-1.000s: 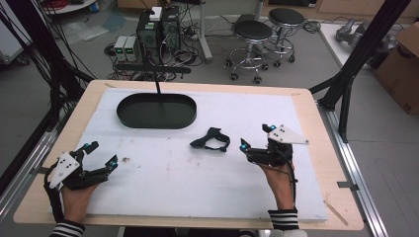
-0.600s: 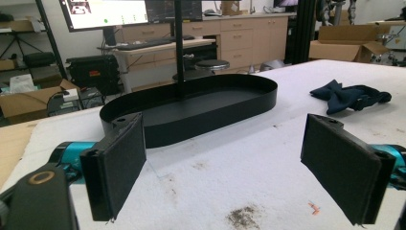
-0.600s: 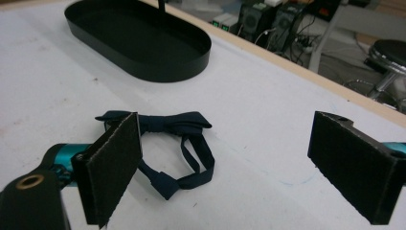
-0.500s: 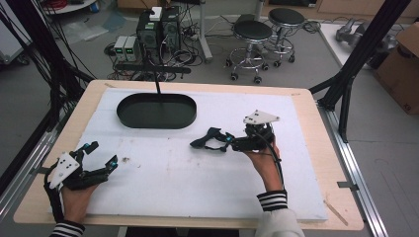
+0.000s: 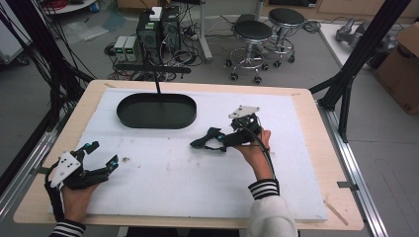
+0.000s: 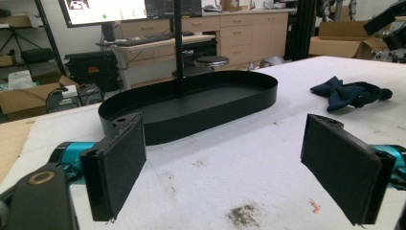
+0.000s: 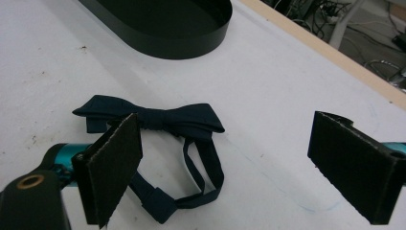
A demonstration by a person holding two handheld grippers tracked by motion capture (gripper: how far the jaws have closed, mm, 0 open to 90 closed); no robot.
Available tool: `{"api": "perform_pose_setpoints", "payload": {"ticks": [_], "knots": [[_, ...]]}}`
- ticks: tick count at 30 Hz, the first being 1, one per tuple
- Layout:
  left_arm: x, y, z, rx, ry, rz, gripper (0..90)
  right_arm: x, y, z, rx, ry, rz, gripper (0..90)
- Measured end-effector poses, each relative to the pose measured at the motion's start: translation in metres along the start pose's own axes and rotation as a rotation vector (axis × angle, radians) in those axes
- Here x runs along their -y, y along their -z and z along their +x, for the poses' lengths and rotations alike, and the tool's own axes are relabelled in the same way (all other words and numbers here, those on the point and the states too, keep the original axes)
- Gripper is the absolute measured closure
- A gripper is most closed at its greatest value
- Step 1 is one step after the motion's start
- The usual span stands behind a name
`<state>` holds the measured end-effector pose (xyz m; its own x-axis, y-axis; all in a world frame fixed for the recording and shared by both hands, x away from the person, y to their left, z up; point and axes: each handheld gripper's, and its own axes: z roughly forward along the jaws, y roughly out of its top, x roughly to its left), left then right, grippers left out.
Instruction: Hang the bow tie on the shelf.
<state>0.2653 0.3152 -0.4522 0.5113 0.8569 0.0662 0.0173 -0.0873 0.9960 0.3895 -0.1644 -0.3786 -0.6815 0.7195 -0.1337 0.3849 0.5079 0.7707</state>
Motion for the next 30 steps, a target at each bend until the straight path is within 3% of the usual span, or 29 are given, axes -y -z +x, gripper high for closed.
{"api": "perform_pose_setpoints", "payload": {"ticks": [7, 18, 20, 25, 30], "knots": [[0.0, 0.0, 0.0, 0.001, 0.002, 0.002, 16.0, 0.004, -0.015, -0.007, -0.051, -0.033, 0.068, 10.5], [0.0, 0.0, 0.0, 0.001, 0.002, -0.002, 16.0, -0.008, -0.04, -0.013, -0.121, -0.006, 0.188, 10.7], [0.0, 0.0, 0.0, 0.003, -0.002, -0.003, 16.0, -0.006, -0.044, -0.017, -0.135, -0.026, 0.207, 14.2], [0.0, 0.001, 0.001, 0.003, 0.001, -0.003, 16.0, -0.002, -0.054, -0.017, -0.139, -0.032, 0.252, 14.4], [0.0, 0.001, 0.0, 0.002, -0.006, -0.003, 16.0, -0.003, -0.059, -0.012, -0.142, -0.007, 0.277, 16.9]]}}
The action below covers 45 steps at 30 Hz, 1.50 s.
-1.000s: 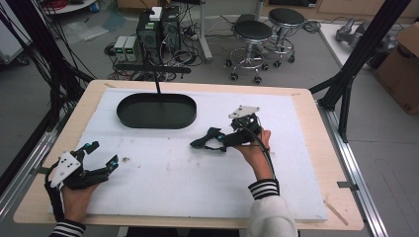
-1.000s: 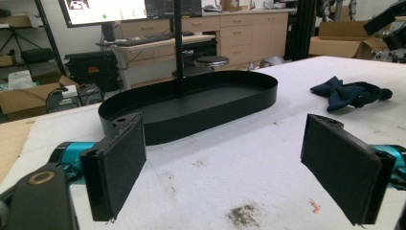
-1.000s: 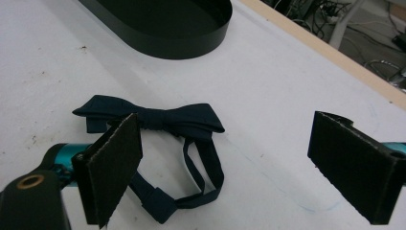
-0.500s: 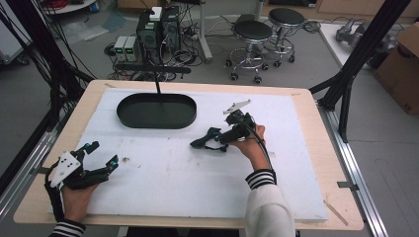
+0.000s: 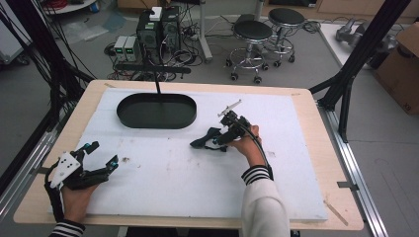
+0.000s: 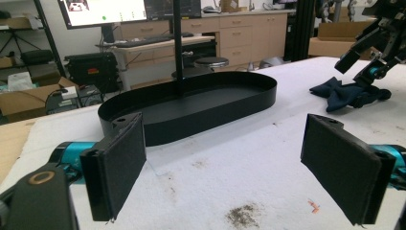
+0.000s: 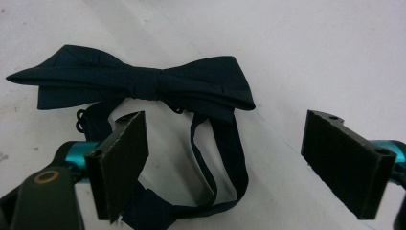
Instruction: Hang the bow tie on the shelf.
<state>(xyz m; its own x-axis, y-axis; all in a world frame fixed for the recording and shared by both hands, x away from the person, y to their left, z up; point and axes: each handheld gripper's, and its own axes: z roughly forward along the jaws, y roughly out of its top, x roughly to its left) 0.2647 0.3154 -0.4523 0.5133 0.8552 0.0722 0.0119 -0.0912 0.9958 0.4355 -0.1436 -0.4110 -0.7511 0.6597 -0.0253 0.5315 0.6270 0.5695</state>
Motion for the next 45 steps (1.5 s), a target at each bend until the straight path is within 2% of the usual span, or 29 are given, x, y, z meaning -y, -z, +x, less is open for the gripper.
{"api": "perform_pose_setpoints", "payload": {"ticks": [3, 9, 14, 25, 31, 39, 45], "knots": [[0.0, 0.0, 0.0, 0.0, 0.001, 0.0, 16.0, -0.001, -0.001, 0.0, 0.004, 0.01, -0.006, 18.7], [0.0, 0.0, 0.0, 0.0, 0.0, 0.0, 16.0, 0.0, -0.006, -0.001, -0.012, -0.025, 0.046, 26.2], [0.0, 0.0, 0.0, 0.0, 0.0, 0.001, 16.0, -0.001, -0.008, 0.0, -0.033, -0.022, 0.061, 37.1], [0.0, 0.0, 0.0, 0.0, 0.0, 0.0, 16.0, -0.002, -0.012, 0.001, -0.021, -0.011, 0.11, 48.5], [0.0, 0.0, 0.0, 0.0, -0.001, 0.0, 16.0, -0.002, -0.012, 0.002, -0.034, -0.008, 0.115, 56.7], [0.0, 0.0, 0.0, -0.001, 0.0, -0.002, 16.0, -0.002, -0.011, 0.001, -0.046, -0.027, 0.13, 61.1], [0.0, 0.0, 0.0, -0.001, 0.0, 0.0, 16.0, -0.003, -0.01, -0.001, -0.058, -0.03, 0.141, 70.3]]}}
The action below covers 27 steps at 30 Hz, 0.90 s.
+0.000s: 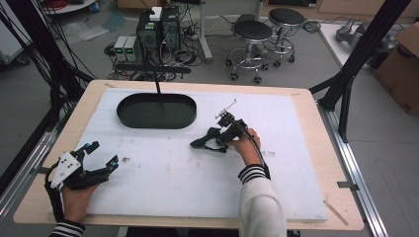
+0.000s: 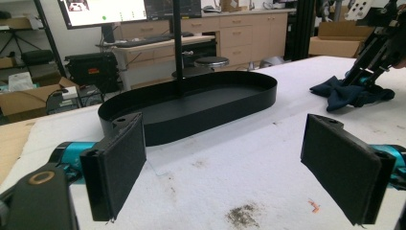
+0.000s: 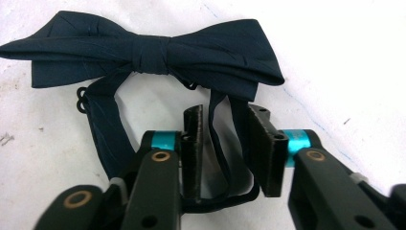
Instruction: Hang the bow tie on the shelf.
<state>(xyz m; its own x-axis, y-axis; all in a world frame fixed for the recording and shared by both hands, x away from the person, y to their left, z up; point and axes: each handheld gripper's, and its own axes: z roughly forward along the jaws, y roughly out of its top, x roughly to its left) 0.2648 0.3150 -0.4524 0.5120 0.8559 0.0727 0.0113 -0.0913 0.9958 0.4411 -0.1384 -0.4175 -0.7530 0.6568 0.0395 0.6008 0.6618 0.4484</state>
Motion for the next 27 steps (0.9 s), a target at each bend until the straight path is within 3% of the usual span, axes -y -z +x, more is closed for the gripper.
{"api": "perform_pose_setpoints", "payload": {"ticks": [4, 13, 19, 24, 27], "knots": [[0.0, 0.0, 0.0, 0.0, 0.0, 0.0, 16.0, 0.0, 0.0, 0.0, 0.0, -0.018, 0.001, 71.9], [0.0, 0.0, 0.0, 0.001, 0.0, 0.001, 16.0, -0.003, -0.001, 0.003, -0.003, -0.027, 0.022, 86.0], [0.0, 0.0, 0.0, 0.0, 0.001, -0.003, 16.1, -0.003, 0.0, 0.003, -0.004, -0.029, 0.023, 87.8], [0.0, 0.0, 0.0, 0.0, 0.001, -0.005, 16.0, -0.004, 0.003, 0.003, -0.008, -0.057, -0.014, 87.8], [0.0, 0.0, 0.0, 0.0, 0.001, -0.006, 16.1, -0.005, 0.01, 0.005, -0.012, -0.059, -0.074, 87.9]]}}
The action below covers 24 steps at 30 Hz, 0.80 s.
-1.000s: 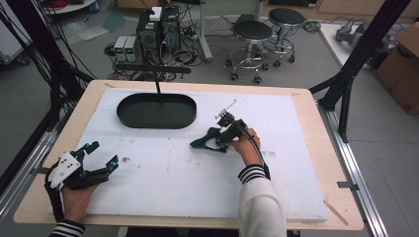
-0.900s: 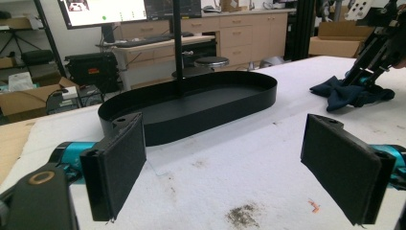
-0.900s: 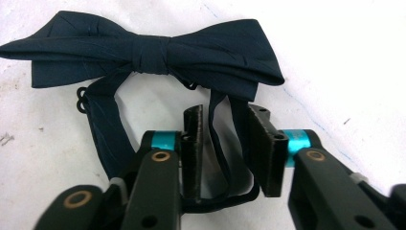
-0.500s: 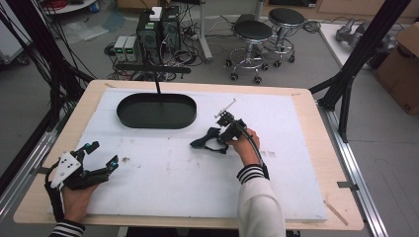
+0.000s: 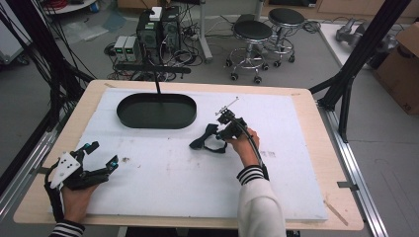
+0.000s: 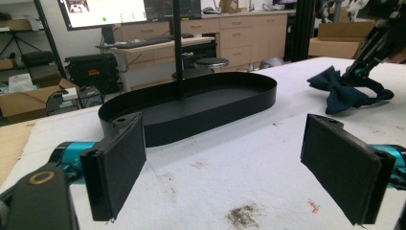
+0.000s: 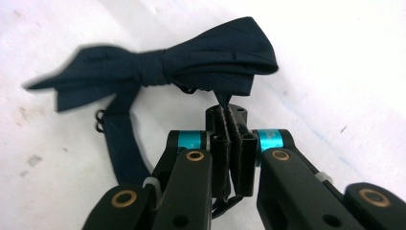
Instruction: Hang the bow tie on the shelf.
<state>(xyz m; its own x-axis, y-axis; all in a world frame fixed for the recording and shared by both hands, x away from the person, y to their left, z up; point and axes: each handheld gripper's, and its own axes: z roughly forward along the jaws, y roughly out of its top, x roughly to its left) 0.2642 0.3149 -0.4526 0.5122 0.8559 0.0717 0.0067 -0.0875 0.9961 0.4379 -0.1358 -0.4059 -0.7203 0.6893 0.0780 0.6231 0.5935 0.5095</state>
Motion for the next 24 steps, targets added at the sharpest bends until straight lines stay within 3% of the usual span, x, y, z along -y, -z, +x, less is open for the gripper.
{"api": "perform_pose_setpoints", "payload": {"ticks": [3, 13, 24], "knots": [[0.0, 0.0, 0.0, 0.0, -0.001, 0.0, 16.1, -0.001, 0.003, 0.001, -0.003, 0.008, -0.034, 87.9], [0.0, 0.0, -0.001, -0.001, -0.007, 0.004, 16.1, -0.006, 0.017, 0.01, -0.018, 0.08, -0.217, 87.9], [0.0, 0.0, 0.0, 0.0, -0.008, 0.004, 16.1, -0.011, 0.032, 0.018, 0.012, 0.078, -0.422, 87.9]]}}
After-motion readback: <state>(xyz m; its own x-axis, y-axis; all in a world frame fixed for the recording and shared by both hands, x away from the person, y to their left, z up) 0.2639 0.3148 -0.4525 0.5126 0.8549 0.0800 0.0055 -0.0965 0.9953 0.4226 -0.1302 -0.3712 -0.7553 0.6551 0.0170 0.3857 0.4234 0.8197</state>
